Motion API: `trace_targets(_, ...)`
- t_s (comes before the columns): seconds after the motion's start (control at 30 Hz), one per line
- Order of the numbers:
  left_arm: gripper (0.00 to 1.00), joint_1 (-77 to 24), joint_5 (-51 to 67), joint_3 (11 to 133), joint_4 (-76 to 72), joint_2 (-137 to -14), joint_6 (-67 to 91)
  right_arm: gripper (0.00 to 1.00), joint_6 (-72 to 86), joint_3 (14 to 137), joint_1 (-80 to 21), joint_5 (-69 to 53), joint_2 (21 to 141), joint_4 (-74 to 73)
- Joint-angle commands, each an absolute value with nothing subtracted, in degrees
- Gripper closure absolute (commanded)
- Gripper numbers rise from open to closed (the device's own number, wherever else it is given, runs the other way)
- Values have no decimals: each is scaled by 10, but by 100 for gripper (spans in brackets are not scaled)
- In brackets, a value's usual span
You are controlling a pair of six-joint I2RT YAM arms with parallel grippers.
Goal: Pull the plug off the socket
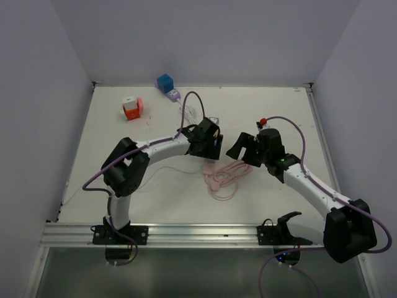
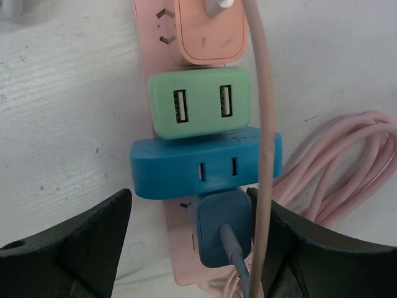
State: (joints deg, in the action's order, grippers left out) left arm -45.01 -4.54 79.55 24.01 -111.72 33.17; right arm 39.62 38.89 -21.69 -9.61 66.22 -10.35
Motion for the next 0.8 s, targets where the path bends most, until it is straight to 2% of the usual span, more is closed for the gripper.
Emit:
trace_targets(0.0,22,-455,-30,808,231,-1110,315,16,391,411,-218,-98,670,-60)
trace_targets(0.13,28,-455,-37,796,225,-1114,318,16,395,409,-217,-109,686,-40)
trace_targets(0.33,53,-440,-10,772,192,-1107,332,17,412,405,-217,-135,722,-4)
trace_targets(0.37,61,-431,-4,766,184,-1096,337,17,417,404,-217,-137,728,9)
trace_targets(0.47,71,-412,31,736,146,-1072,347,20,431,408,-218,-152,756,36)
trace_targets(0.63,76,-389,87,695,96,-1049,365,30,453,420,-224,-182,814,84)
trace_targets(0.77,77,-373,113,680,63,-1037,382,33,457,450,-236,-186,857,91)
